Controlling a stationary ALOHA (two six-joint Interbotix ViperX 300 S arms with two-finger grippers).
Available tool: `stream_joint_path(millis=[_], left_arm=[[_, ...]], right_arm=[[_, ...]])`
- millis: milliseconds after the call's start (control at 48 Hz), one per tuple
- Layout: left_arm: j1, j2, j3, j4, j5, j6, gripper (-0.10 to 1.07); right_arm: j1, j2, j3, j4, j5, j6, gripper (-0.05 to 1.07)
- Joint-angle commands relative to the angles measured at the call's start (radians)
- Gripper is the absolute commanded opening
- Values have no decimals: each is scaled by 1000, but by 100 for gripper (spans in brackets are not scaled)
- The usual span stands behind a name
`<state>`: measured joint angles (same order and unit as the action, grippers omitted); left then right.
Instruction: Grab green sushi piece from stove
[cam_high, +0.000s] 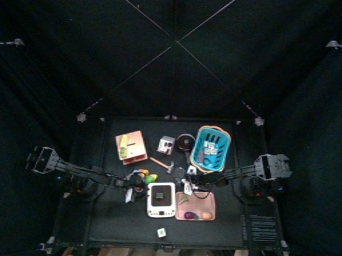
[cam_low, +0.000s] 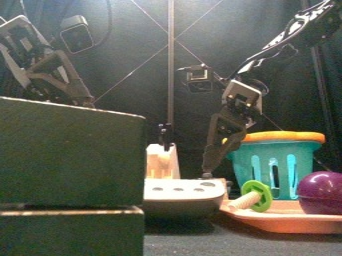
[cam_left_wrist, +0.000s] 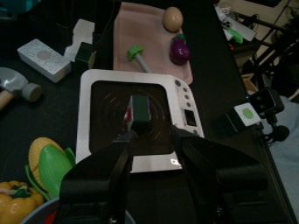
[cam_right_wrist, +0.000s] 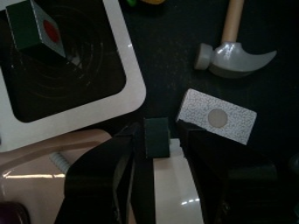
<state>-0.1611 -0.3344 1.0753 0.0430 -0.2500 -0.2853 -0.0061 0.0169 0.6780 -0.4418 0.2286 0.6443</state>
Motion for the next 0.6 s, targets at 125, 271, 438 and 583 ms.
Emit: stream_joint_path(millis=[125, 271, 438, 583], left_arm=[[-6, 58, -72, 54, -5, 2, 79], [2, 138, -112, 107, 11, 0, 79], [3, 210, -153, 112, 20, 0, 79], [3, 270, -195, 115, 37, 0, 79]], right_arm=[[5, -46, -37, -49, -3, 0, 77], [21, -54, -38, -78, -11, 0, 77], [58, -77, -31, -100, -12, 0, 77], [78, -87, -28, -107, -12, 0, 77]])
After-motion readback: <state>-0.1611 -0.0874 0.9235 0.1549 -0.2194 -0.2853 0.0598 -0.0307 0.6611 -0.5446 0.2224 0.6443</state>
